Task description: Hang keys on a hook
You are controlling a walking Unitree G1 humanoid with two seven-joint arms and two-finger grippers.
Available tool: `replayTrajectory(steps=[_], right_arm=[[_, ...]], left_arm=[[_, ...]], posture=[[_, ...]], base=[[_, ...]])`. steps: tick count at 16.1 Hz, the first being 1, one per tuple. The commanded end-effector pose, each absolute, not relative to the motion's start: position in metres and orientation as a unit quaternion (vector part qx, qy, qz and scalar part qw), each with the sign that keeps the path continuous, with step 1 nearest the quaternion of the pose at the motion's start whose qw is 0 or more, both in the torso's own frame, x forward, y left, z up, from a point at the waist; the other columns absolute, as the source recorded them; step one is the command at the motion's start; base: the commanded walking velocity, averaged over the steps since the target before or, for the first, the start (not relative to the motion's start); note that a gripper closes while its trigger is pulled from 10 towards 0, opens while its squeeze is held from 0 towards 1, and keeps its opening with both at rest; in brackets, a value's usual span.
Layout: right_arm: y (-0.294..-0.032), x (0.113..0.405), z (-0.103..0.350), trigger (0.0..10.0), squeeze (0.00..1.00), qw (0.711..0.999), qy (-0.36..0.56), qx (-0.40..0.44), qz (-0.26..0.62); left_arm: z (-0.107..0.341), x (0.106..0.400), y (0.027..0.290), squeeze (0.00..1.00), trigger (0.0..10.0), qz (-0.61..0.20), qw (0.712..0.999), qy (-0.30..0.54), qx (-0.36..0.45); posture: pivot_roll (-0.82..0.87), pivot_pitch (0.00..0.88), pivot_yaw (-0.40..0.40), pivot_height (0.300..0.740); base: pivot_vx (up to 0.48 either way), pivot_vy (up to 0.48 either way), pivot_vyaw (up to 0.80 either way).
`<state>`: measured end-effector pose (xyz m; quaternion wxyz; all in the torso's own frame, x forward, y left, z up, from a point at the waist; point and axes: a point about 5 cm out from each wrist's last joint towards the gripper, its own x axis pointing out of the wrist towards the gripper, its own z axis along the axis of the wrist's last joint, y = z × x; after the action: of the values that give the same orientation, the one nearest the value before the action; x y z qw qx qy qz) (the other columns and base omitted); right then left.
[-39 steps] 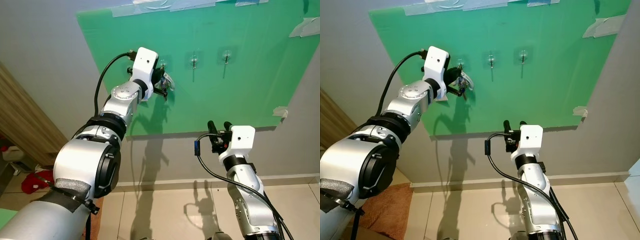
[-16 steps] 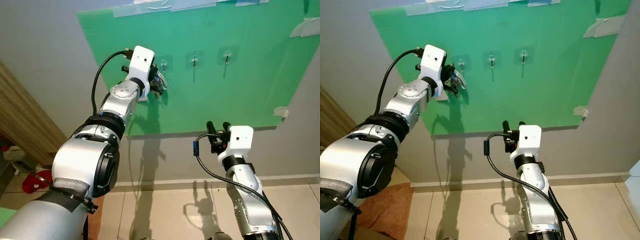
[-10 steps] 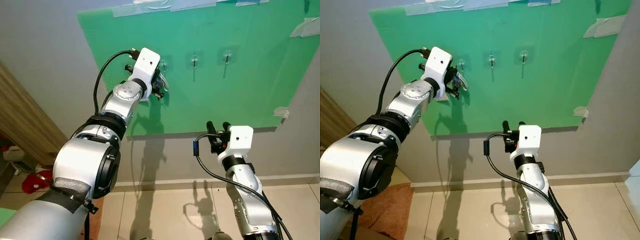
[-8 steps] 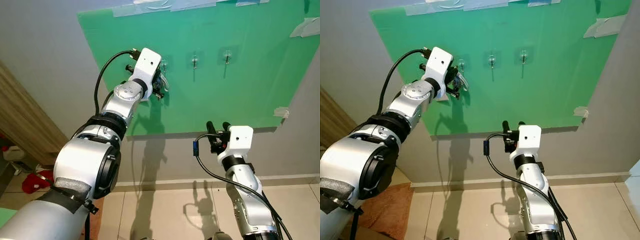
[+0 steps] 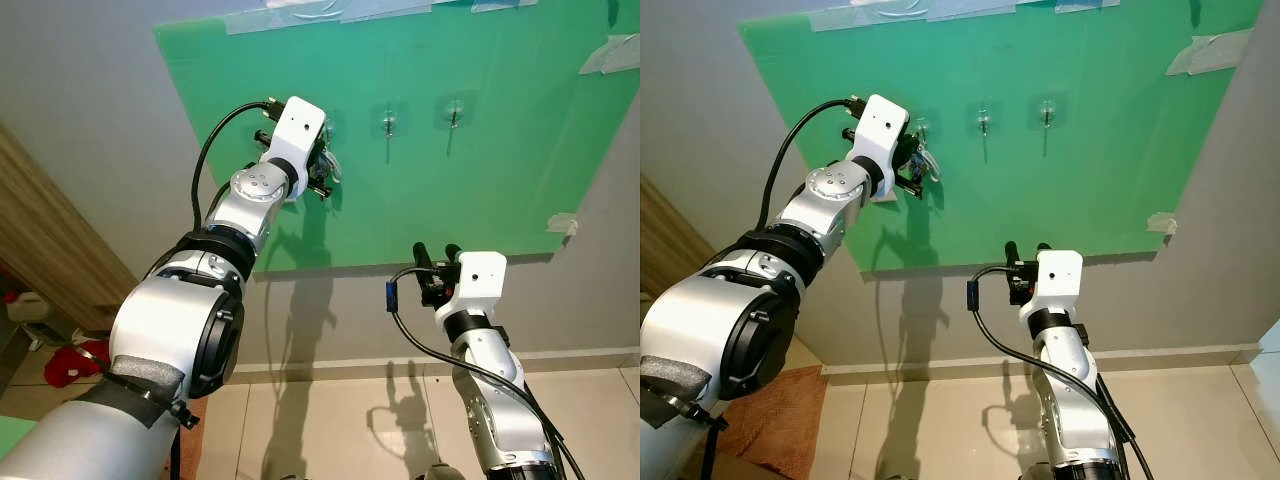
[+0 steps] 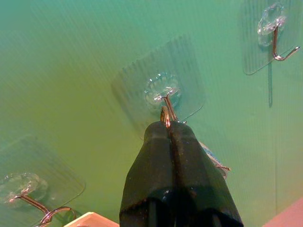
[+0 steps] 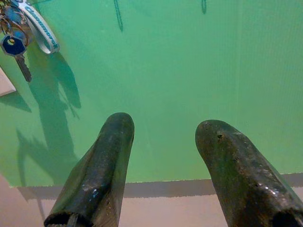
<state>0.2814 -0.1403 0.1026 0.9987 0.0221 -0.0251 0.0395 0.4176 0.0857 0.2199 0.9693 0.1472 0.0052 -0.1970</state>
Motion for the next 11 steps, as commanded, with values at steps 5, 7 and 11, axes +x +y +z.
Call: replayTrajectory(steps=[5,7,11], right_arm=[[-0.1336,0.2841,0.1043,10.0,0.00,0.998,-0.026,0.024,0.046],[-0.1336,0.2841,0.1043,10.0,0.00,0.998,-0.026,0.024,0.046],[-0.1336,0.2841,0.1043,10.0,0.00,0.998,-0.026,0.024,0.046]], left_arm=[[0.2309,0.4196,0.0879,0.00,0.0,-0.194,0.969,-0.012,0.155],[0.2309,0.4196,0.0879,0.00,0.0,-0.194,0.969,-0.012,0.155],[0.2309,0.4196,0.0879,0.00,0.0,-0.194,0.969,-0.012,0.155]], posture=[[-0.35,0.000,0.225,0.707],[-0.35,0.000,0.225,0.707],[-0.35,0.000,0.225,0.707]], base=[[0.000,0.000,0.00],[0.000,0.000,0.00],[0.000,0.000,0.00]])
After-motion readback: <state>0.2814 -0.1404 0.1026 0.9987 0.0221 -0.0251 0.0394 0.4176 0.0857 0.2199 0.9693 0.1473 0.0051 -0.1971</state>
